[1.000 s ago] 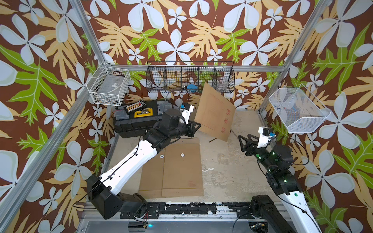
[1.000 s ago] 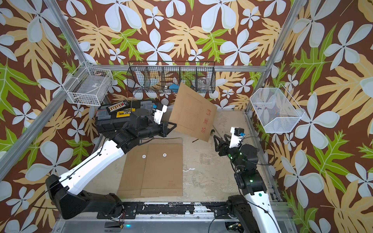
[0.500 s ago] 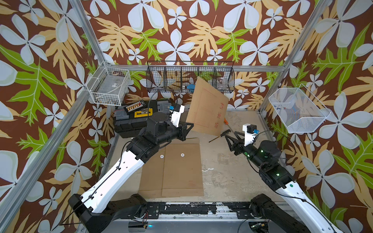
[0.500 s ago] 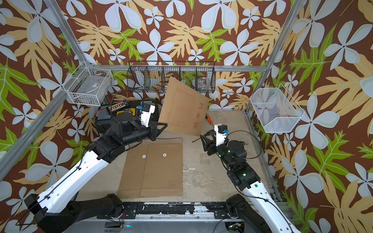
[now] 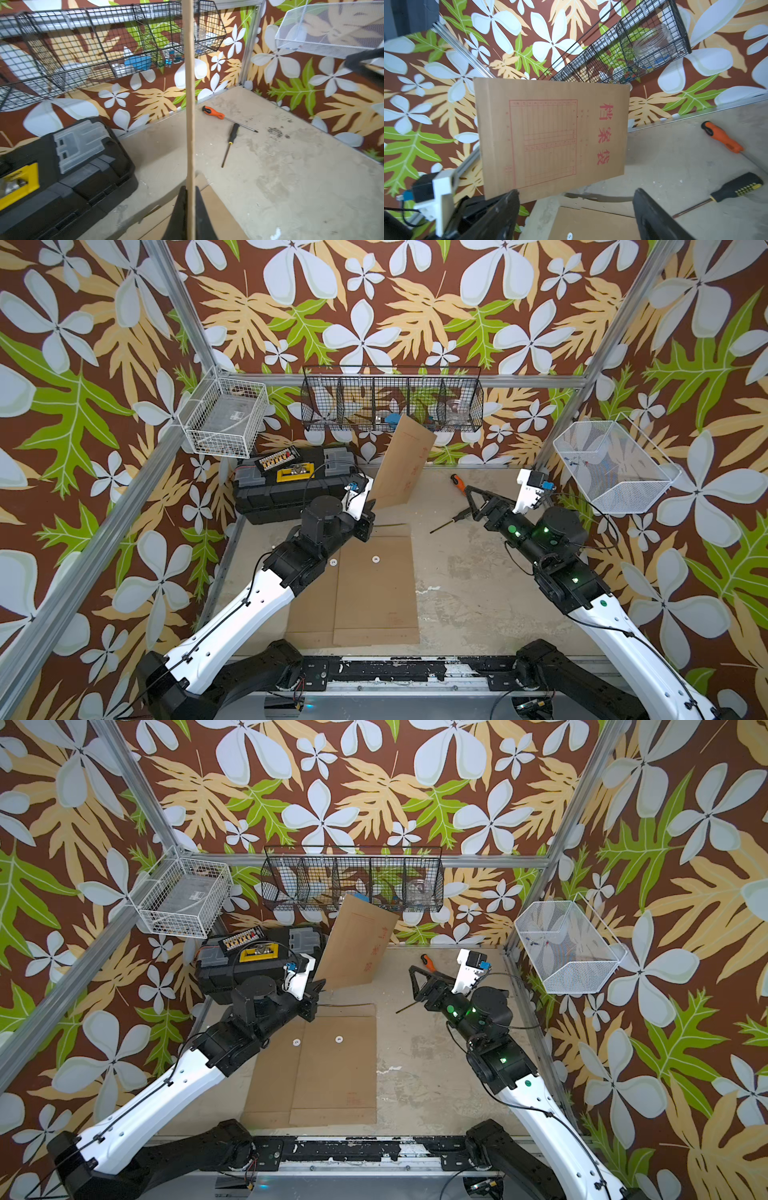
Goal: Open the file bag
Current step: Pick up the file bag from the center of the board.
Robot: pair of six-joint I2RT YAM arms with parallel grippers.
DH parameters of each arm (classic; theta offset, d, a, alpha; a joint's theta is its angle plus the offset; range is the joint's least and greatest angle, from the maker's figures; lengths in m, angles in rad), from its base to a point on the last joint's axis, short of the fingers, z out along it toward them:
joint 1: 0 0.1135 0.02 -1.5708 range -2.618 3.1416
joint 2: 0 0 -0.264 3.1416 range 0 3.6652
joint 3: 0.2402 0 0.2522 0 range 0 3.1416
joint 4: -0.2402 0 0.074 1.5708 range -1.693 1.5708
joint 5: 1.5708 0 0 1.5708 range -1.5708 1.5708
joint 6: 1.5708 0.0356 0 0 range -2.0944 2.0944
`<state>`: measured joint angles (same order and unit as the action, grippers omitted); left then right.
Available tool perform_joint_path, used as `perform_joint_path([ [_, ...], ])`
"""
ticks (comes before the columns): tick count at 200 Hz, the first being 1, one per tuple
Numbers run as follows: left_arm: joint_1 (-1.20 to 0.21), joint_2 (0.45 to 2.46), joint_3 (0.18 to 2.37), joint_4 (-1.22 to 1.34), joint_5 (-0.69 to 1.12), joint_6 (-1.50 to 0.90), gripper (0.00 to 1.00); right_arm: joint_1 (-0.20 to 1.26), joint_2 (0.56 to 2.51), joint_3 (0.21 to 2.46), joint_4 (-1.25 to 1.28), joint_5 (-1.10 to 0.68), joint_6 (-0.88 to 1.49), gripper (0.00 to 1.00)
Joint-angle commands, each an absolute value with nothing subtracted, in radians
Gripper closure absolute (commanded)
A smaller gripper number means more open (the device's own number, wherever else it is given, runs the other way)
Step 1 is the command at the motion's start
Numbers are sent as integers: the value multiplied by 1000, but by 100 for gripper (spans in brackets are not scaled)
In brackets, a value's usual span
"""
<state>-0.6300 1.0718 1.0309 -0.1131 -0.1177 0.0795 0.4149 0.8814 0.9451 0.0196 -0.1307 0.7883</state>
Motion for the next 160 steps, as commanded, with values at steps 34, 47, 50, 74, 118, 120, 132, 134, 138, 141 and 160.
perform_joint_path([
  [34, -645, 1092, 941, 62, -244, 287, 100, 416, 970, 1100, -77, -131, 990, 6],
  [47, -658, 1095, 920, 76, -264, 313, 100, 416, 998, 1141, -92, -152, 998, 6],
  [50, -661, 1097, 916, 77, -267, 317, 100, 416, 1003, 1148, -91, -160, 1004, 6],
  [74, -681, 1112, 896, 89, -279, 347, 100, 416, 1054, 1191, -61, -222, 1050, 7],
  [118, -716, 1151, 894, 95, -291, 382, 100, 417, 1160, 1265, -64, -323, 1093, 9],
  [120, -718, 1153, 894, 95, -291, 384, 100, 416, 1161, 1267, -63, -323, 1094, 9],
  [132, -730, 1162, 894, 96, -296, 395, 100, 416, 1168, 1269, -58, -325, 1100, 9],
  [134, -732, 1163, 894, 96, -296, 397, 100, 416, 1170, 1269, -56, -324, 1101, 9],
  [138, -734, 1166, 894, 96, -298, 401, 100, 417, 1171, 1270, -53, -325, 1103, 9],
  [141, -737, 1168, 894, 95, -298, 405, 100, 416, 1173, 1270, -50, -324, 1105, 9],
  [160, -751, 1181, 894, 94, -305, 425, 100, 416, 1189, 1275, -49, -338, 1118, 9],
])
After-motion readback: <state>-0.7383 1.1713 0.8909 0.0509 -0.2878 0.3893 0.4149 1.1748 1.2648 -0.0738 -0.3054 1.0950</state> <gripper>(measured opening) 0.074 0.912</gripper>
